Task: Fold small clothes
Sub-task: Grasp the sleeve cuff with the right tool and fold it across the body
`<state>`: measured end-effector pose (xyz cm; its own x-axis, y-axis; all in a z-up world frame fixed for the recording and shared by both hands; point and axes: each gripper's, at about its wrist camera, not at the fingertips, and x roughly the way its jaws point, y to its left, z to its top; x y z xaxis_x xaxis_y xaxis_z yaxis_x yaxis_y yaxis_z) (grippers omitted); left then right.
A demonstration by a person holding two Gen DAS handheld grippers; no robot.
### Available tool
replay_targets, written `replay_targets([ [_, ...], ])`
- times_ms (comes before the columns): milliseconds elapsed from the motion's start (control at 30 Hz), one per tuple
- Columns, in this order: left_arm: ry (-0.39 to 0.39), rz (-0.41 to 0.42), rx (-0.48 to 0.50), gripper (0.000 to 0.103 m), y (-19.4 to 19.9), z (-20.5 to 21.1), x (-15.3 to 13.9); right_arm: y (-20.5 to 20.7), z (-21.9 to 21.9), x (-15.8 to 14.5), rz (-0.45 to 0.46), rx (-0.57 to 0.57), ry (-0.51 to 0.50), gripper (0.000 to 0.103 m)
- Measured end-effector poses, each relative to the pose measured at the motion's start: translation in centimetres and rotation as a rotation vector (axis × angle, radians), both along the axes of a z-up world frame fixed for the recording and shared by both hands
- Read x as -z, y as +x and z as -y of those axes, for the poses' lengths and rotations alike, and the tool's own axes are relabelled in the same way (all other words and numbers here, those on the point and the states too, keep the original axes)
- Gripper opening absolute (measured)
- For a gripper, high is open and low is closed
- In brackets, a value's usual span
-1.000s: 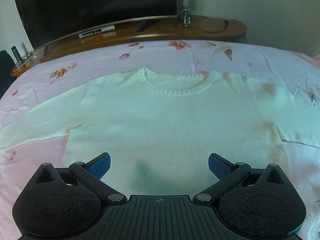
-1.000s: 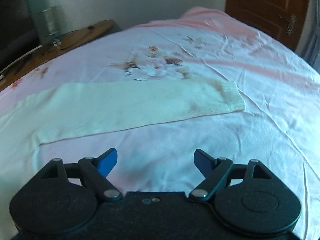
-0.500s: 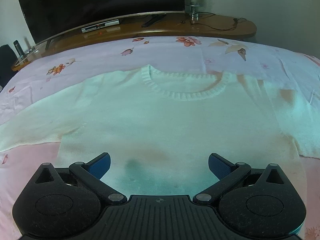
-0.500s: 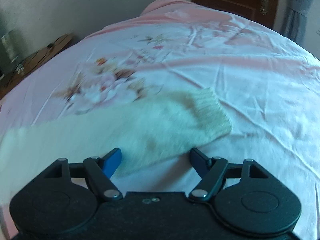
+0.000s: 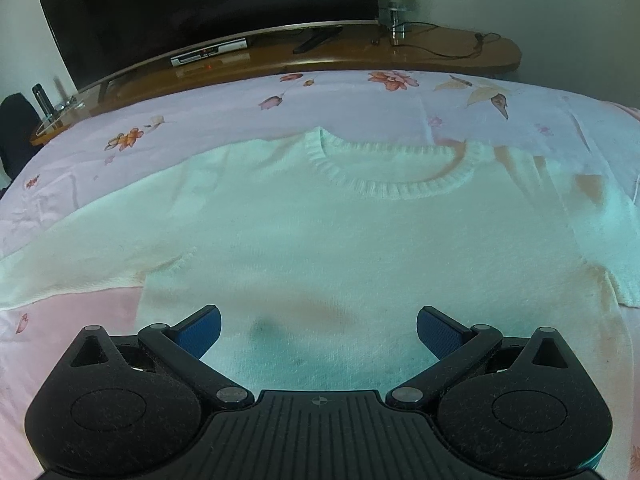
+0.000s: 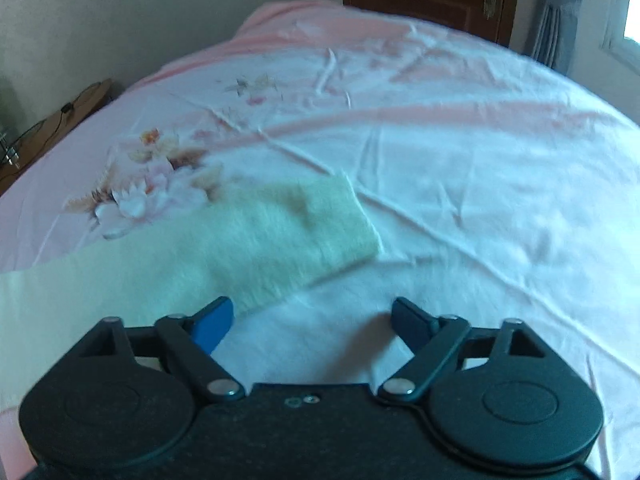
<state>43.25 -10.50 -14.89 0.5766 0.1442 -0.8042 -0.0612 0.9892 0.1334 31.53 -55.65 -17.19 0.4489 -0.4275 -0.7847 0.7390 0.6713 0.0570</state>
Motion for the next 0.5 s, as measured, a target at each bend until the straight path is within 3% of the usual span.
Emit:
replay_targets([
  [133,0.001,-0.003,-0.003,0.103,0.2,0.0,0.2,1.8,0.6,0.2,0.053,0.007,-0.019,0.073],
  [167,0.000,-0.003,-0.002,0.103,0.3,0.1,0.3,2.2,0.7,0.2,0.070,0.009,-0.023,0.063],
  [200,-0.002,-0.001,0.001,0.103,0.3,0.1,0.3,2.5,0.7,0.1,0.101,-0.001,-0.022,0.038],
  [267,-0.010,0.003,0.008,0.103,0.3,-0.1,0.4,3.0,0.8,-0.1,0.134,-0.026,0.010,0.010],
  [400,-0.046,0.018,-0.005,0.103,0.0,-1.3,0.1,3.6,-0.9,-1.5,0.208,-0.084,0.002,0.005],
  [500,-0.073,0.042,-0.036,0.103,-0.6,-3.1,-0.6,4.2,-3.1,-2.6,0.202,-0.152,-0.026,0.005],
])
